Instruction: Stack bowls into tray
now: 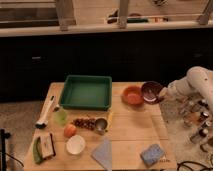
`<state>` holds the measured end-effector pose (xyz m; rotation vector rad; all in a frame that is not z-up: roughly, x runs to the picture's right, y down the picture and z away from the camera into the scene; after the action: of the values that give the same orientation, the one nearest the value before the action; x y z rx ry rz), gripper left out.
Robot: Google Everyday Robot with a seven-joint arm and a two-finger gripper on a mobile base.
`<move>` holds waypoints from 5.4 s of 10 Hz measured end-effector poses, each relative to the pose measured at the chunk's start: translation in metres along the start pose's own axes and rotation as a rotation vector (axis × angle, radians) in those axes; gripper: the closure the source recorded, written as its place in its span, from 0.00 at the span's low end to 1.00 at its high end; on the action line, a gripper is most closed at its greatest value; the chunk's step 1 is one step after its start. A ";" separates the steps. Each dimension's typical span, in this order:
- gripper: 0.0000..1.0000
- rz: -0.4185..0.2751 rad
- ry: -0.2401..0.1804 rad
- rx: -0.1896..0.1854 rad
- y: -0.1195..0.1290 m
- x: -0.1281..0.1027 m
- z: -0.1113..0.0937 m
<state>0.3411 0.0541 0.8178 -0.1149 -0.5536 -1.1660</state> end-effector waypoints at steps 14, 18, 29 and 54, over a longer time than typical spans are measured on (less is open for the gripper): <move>0.42 -0.018 -0.129 0.054 -0.055 0.045 0.078; 0.20 0.015 -0.125 0.047 -0.053 0.041 0.087; 0.20 -0.026 -0.148 0.039 -0.043 0.038 0.104; 1.00 0.024 -0.189 0.177 -0.053 0.000 0.141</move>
<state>0.2444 0.0841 0.9288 -0.0804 -0.8181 -1.0836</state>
